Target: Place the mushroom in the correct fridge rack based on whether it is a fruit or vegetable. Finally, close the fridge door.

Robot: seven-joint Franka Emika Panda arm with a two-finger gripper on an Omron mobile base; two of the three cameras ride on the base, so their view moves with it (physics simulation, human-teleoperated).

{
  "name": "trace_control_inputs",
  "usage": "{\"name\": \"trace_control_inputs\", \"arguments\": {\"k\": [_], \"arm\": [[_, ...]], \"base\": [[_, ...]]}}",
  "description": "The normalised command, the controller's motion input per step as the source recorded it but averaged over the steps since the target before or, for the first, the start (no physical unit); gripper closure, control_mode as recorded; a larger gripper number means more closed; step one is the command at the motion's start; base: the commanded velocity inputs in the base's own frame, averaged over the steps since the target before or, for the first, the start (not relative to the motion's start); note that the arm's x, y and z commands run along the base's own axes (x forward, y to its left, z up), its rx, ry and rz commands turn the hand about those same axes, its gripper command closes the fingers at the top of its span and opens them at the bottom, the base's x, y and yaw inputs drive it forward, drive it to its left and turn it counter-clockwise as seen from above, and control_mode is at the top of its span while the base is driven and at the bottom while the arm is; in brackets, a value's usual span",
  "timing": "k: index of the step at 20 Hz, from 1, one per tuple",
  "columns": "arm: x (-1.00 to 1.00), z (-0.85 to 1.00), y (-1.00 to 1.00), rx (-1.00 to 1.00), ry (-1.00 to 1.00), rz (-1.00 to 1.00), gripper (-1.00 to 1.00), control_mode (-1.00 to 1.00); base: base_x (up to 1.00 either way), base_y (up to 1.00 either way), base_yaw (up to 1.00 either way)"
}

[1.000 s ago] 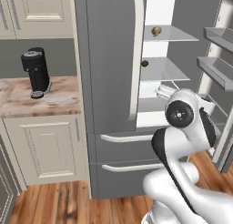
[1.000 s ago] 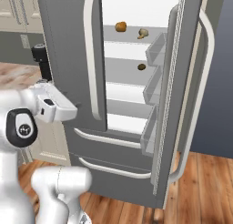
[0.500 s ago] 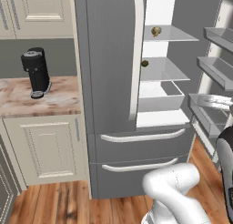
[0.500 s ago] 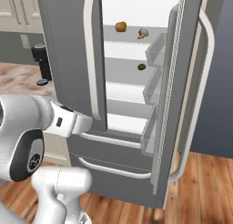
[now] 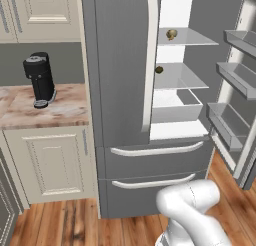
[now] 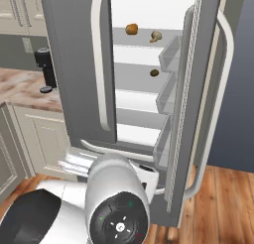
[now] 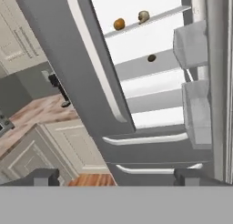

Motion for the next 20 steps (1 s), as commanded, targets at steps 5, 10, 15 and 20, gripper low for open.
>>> {"name": "trace_control_inputs", "arguments": {"k": [5, 10, 15, 20], "arm": [[-0.03, -0.32, -1.0, 0.16, 0.09, 0.07, -1.0, -1.0], [0.19, -0.4, -0.95, 0.05, 0.02, 0.0, -1.0, -1.0], [0.57, -0.35, -0.73, 0.0, 0.01, 0.0, -1.0, -1.0], [0.95, -0.47, -0.69, 0.01, 0.0, 0.0, -1.0, -1.0]], "base": [[0.0, 0.0, 0.0], [0.0, 0.0, 0.0], [0.0, 0.0, 0.0], [0.0, 0.0, 0.0]]}}
